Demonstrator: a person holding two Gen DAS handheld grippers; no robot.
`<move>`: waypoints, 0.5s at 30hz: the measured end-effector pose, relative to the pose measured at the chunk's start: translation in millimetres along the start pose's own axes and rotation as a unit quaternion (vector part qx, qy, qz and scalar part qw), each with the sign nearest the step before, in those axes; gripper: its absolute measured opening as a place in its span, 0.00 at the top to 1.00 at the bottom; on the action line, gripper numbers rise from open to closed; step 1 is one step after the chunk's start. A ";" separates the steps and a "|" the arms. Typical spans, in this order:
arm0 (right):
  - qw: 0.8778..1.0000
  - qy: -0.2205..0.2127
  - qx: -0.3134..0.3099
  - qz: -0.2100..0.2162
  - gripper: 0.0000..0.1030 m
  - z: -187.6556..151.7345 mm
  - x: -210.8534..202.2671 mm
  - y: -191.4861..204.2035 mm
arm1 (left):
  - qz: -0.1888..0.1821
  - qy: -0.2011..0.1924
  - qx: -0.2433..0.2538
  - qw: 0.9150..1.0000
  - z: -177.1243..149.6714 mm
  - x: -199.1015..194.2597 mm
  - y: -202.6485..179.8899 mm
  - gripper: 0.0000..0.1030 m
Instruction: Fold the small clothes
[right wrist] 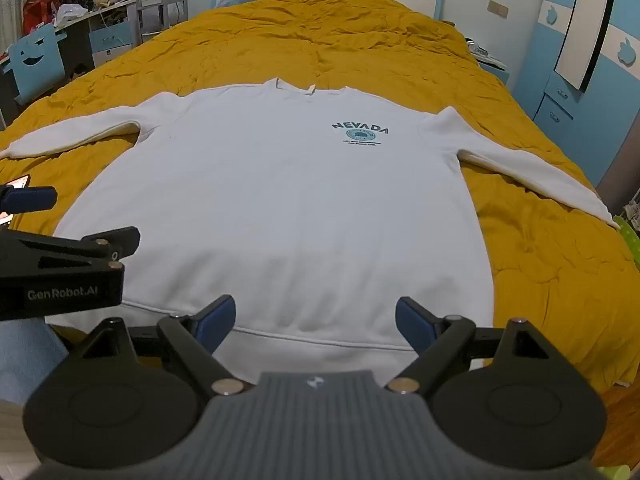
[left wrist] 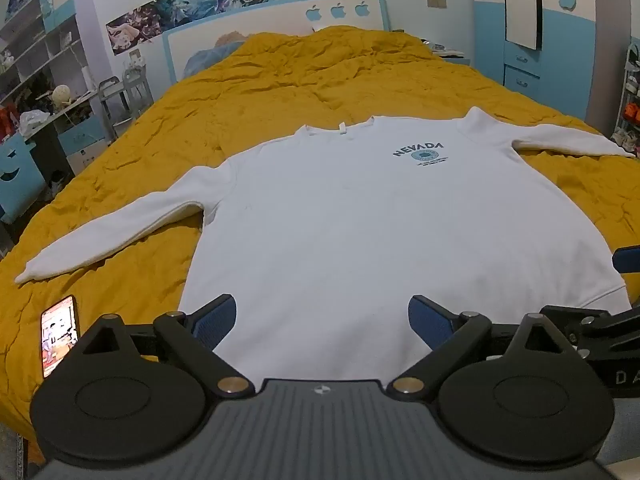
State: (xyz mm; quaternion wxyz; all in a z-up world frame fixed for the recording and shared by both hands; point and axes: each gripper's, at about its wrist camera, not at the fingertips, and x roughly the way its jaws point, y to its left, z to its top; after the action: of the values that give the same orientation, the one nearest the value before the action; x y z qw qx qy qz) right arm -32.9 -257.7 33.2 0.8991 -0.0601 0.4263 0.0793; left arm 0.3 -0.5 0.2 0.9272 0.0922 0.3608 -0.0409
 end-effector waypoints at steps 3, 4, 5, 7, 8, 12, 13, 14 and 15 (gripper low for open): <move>1.000 -0.001 0.002 0.000 0.19 0.0 0.2 -0.1 | 0.003 -0.006 0.003 1.000 -1.7 -2.3 -1.5 0.00; 1.000 -0.001 0.002 0.000 0.19 0.0 0.2 -0.3 | 0.007 -0.006 0.007 1.000 -2.6 -1.7 -3.7 0.00; 1.000 0.000 0.001 -0.002 0.19 0.2 0.3 0.4 | 0.007 -0.006 0.007 1.000 -3.0 -1.8 -4.0 0.00; 1.000 0.000 0.002 -0.002 0.19 0.2 0.2 0.3 | 0.002 -0.005 0.004 1.000 -2.4 1.1 2.2 0.00; 1.000 0.000 0.001 -0.001 0.19 0.1 0.1 0.1 | 0.001 -0.004 0.003 1.000 -1.9 1.2 1.5 0.00; 1.000 0.000 0.003 -0.002 0.19 -0.3 0.7 3.4 | 0.000 -0.004 0.001 1.000 -2.9 2.3 3.5 0.00; 1.000 0.000 0.003 -0.002 0.19 -0.5 0.3 3.8 | 0.000 -0.004 0.001 1.000 -3.4 2.4 3.3 0.00; 1.000 0.000 0.002 -0.002 0.19 -0.8 -0.2 4.2 | -0.001 -0.003 0.001 1.000 -3.5 2.8 3.5 0.00; 1.000 0.001 0.002 -0.001 0.19 -1.0 0.5 1.9 | -0.001 -0.003 0.001 1.000 -3.5 3.0 3.6 0.00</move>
State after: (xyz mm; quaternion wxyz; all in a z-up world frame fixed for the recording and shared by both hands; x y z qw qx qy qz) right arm -33.8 -256.0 32.1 0.8987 -0.0588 0.4276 0.0774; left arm 0.6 3.7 -3.9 0.9282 0.0930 0.3577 -0.0422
